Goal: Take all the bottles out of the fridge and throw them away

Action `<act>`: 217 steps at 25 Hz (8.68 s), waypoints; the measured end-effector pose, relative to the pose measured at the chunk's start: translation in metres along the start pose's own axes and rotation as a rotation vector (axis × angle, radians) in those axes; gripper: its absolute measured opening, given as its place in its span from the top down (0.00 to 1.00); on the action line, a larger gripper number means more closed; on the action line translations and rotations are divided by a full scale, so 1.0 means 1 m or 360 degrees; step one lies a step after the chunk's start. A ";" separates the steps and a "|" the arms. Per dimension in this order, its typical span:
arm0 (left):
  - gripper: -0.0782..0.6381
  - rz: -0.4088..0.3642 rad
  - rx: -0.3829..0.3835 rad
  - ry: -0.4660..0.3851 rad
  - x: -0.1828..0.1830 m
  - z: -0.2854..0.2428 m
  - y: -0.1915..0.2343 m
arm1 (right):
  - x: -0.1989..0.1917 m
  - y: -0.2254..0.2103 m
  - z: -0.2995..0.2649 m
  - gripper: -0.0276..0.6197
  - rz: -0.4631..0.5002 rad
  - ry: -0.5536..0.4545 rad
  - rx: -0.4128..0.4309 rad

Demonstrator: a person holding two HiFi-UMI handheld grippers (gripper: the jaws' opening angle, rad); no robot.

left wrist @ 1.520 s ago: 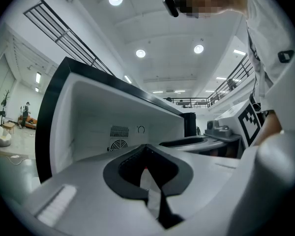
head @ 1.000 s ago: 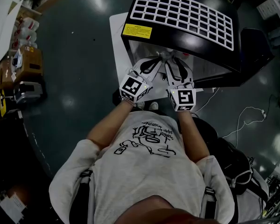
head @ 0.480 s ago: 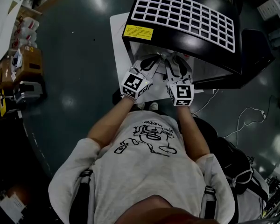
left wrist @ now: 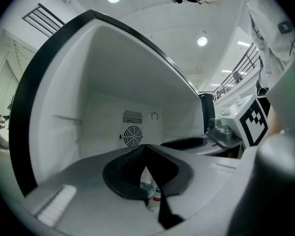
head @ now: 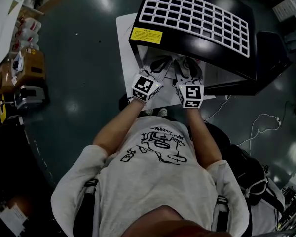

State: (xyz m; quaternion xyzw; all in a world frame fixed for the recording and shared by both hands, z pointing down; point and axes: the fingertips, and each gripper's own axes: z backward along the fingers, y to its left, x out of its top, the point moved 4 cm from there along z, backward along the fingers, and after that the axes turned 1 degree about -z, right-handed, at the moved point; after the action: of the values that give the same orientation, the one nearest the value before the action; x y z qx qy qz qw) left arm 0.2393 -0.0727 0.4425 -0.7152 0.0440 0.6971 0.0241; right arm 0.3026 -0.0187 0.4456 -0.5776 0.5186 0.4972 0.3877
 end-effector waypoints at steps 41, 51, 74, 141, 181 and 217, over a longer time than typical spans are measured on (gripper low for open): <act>0.88 0.0022 0.0102 0.0084 -0.023 -0.028 0.024 | -0.018 -0.018 -0.050 0.71 -0.0062 0.0037 -0.0008; 0.88 0.0031 0.0083 0.0080 -0.020 -0.021 0.019 | -0.019 -0.014 -0.038 0.71 -0.0104 0.0052 -0.0028; 0.88 0.0038 -0.0051 0.0051 -0.002 0.004 -0.023 | 0.001 0.003 0.019 0.71 -0.0091 0.0025 0.0082; 0.88 0.0075 -0.0227 -0.0182 0.151 0.091 -0.087 | 0.147 0.040 0.152 0.71 -0.0018 -0.0068 0.0323; 0.88 0.0110 -0.0001 -0.0231 0.157 0.117 -0.093 | 0.166 0.059 0.155 0.71 0.0053 -0.0108 0.0554; 0.88 0.0087 0.0361 -0.0266 0.168 0.271 0.002 | 0.196 0.219 0.084 0.71 0.0156 -0.0134 0.0954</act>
State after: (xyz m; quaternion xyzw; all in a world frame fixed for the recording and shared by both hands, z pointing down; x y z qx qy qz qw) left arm -0.0269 -0.0532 0.2674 -0.6459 0.1397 0.7452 0.0893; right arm 0.0662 -0.0149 0.2519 -0.3906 0.6529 0.3637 0.5375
